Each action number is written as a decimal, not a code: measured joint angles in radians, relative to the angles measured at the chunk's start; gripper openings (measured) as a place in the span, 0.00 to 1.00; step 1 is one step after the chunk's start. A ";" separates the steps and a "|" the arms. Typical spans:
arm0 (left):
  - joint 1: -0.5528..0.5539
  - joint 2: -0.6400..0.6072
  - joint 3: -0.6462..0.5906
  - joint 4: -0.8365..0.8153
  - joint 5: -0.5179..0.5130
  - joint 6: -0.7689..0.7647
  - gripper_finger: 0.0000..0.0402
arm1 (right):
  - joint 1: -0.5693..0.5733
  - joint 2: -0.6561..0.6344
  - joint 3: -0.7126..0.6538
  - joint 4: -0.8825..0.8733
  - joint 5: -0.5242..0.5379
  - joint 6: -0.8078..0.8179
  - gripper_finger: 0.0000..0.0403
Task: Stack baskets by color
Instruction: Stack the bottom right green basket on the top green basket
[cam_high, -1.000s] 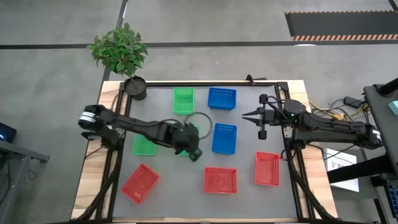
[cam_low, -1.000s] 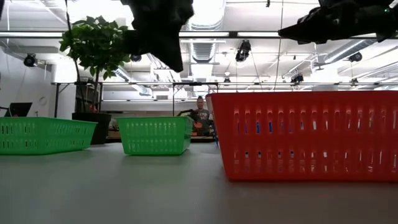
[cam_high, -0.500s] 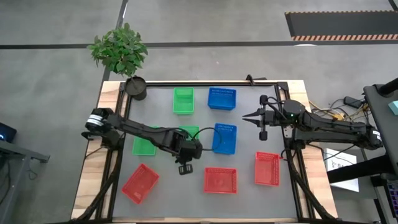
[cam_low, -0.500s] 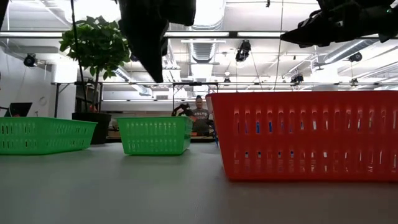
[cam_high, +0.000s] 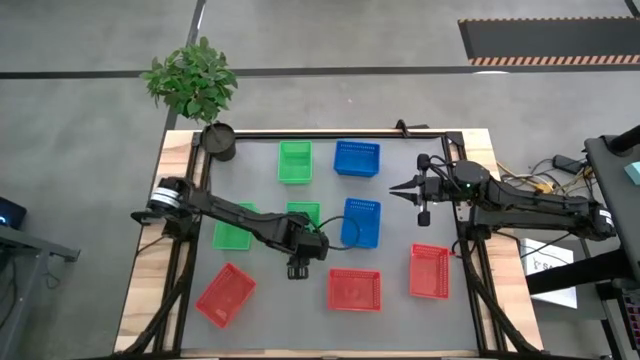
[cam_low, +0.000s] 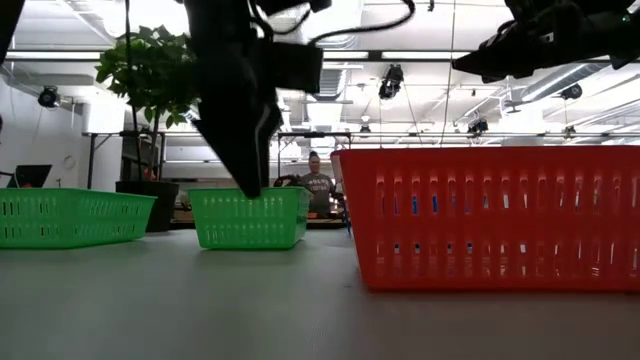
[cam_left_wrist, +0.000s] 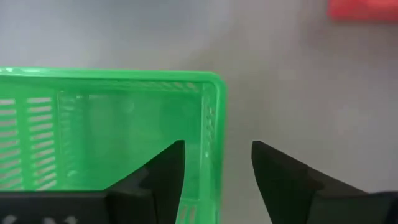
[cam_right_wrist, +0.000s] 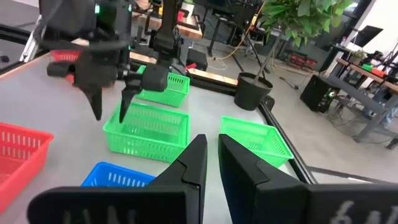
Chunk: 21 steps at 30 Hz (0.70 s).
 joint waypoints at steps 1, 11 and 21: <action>0.001 0.010 0.000 0.000 0.000 0.009 0.43 | 0.000 0.000 0.000 0.000 0.000 0.003 0.08; 0.001 0.024 -0.002 -0.001 0.000 0.065 0.25 | 0.000 -0.001 0.000 -0.015 0.000 0.006 0.08; 0.001 0.011 0.023 -0.004 0.000 0.057 0.01 | 0.000 0.000 0.000 -0.020 0.000 0.006 0.08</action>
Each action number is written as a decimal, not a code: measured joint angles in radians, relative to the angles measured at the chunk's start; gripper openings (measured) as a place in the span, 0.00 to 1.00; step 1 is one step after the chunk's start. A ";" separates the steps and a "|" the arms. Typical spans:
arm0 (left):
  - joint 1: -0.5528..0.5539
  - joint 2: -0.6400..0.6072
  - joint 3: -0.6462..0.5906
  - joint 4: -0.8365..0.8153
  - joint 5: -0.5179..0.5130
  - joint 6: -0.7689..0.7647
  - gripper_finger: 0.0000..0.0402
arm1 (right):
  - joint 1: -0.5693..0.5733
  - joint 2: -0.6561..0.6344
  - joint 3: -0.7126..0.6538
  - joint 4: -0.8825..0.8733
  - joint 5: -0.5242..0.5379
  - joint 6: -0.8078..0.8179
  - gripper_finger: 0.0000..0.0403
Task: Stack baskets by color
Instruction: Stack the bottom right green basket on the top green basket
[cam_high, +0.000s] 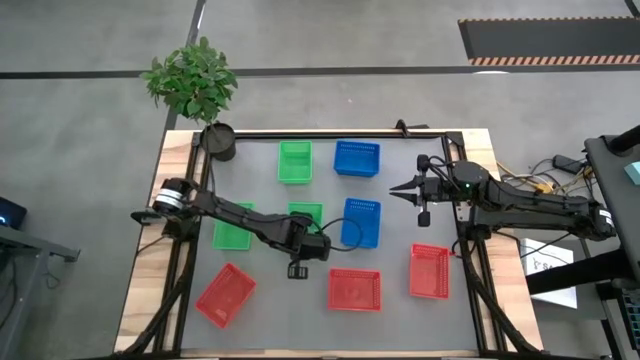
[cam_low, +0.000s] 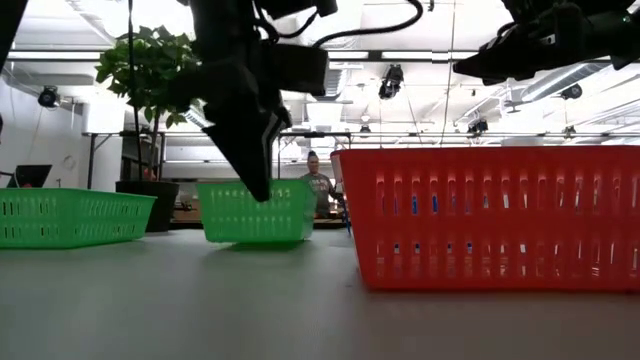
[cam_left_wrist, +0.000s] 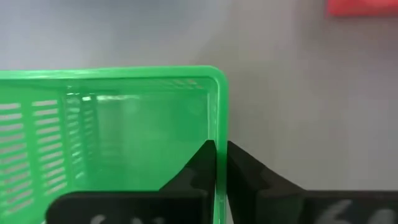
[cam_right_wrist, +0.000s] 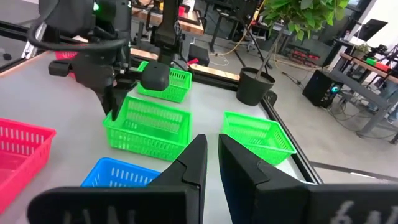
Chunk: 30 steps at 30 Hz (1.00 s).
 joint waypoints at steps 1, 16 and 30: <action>0.000 -0.001 0.007 -0.007 0.000 0.000 0.01 | 0.000 0.000 0.000 0.000 0.000 0.000 0.08; -0.007 -0.013 0.233 -0.263 -0.174 0.080 0.00 | 0.000 0.000 -0.001 -0.009 0.000 0.003 0.08; 0.135 -0.024 0.284 -0.309 -0.316 0.368 0.00 | 0.000 -0.001 -0.002 -0.052 0.001 0.019 0.08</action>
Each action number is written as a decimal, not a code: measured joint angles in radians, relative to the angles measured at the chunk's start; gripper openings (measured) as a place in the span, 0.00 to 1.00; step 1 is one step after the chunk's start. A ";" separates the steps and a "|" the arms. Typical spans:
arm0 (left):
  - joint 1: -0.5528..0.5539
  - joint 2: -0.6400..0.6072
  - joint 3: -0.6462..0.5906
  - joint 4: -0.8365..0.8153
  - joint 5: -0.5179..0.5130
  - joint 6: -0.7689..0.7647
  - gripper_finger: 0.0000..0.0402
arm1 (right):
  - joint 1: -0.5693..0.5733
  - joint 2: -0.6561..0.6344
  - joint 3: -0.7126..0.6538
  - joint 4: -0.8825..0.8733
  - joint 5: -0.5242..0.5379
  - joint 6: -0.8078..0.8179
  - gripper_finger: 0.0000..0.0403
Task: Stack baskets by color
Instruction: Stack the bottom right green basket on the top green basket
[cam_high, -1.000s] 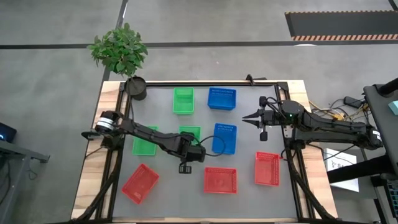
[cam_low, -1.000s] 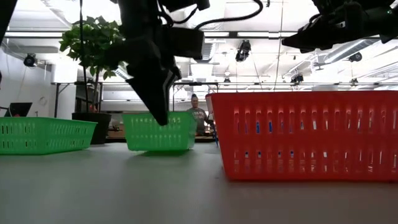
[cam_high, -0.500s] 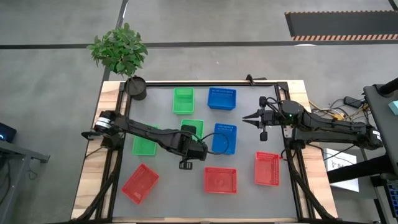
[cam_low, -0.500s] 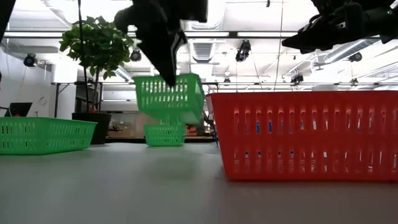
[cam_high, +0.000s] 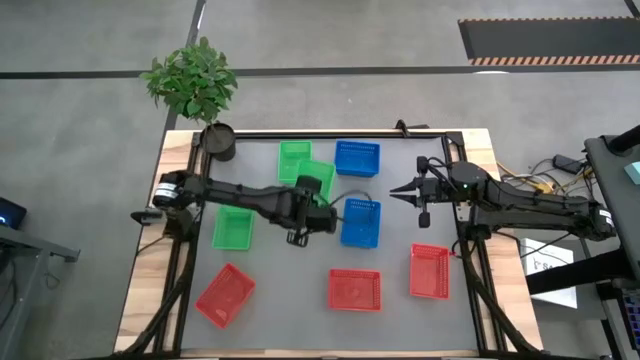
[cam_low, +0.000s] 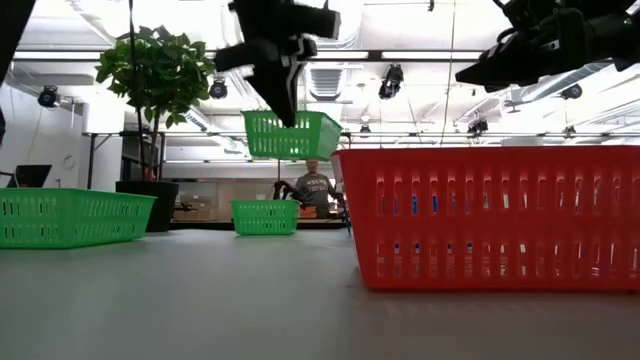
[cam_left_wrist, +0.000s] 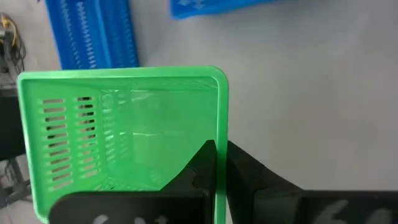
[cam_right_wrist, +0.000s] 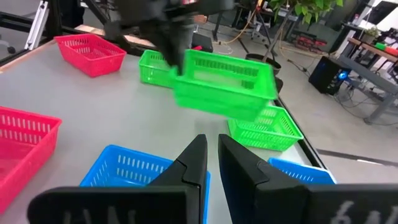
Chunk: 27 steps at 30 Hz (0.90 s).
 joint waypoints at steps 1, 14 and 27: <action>0.021 0.000 0.000 0.001 0.000 0.013 0.00 | 0.000 0.000 0.000 -0.001 0.000 0.004 0.08; 0.279 -0.045 -0.160 0.143 0.006 0.087 0.00 | 0.000 0.000 -0.002 -0.025 -0.004 0.030 0.08; 0.356 -0.218 -0.437 0.456 0.111 0.136 0.00 | 0.000 0.001 -0.002 -0.023 -0.005 0.037 0.08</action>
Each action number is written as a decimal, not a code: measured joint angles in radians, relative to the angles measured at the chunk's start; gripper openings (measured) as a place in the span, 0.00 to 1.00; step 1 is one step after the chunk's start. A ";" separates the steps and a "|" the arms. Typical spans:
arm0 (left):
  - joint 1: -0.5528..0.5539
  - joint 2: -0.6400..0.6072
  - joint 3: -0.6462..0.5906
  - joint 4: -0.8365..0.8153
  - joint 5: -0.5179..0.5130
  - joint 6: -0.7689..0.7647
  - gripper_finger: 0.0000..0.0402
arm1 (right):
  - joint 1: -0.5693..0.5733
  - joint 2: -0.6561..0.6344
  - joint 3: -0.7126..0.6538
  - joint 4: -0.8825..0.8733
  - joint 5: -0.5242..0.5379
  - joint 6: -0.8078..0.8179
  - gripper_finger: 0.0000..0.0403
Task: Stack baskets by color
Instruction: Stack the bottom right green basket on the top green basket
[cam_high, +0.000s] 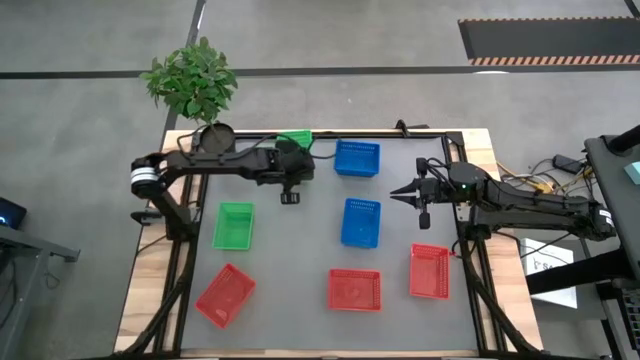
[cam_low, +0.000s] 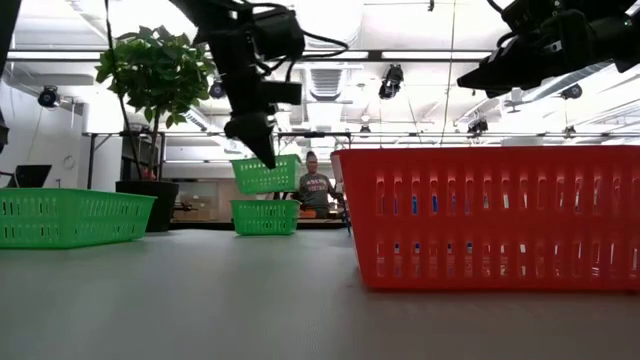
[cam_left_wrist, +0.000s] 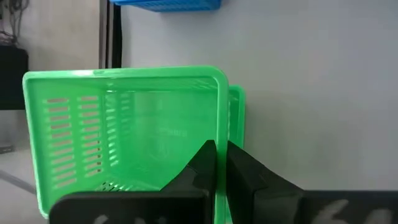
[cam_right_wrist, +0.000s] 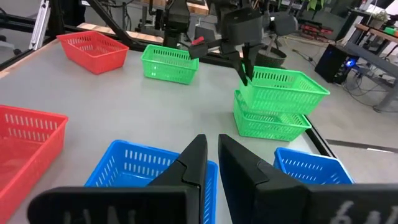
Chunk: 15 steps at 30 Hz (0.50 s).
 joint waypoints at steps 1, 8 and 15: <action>0.002 -0.009 -0.016 0.017 0.000 0.001 0.00 | 0.000 0.000 0.000 0.001 0.000 -0.001 0.08; 0.022 -0.017 -0.075 0.092 0.002 0.034 0.00 | 0.000 0.000 0.000 0.002 0.000 0.000 0.08; 0.048 -0.017 -0.084 0.118 0.016 0.049 0.00 | 0.000 0.000 0.000 0.002 0.000 0.008 0.08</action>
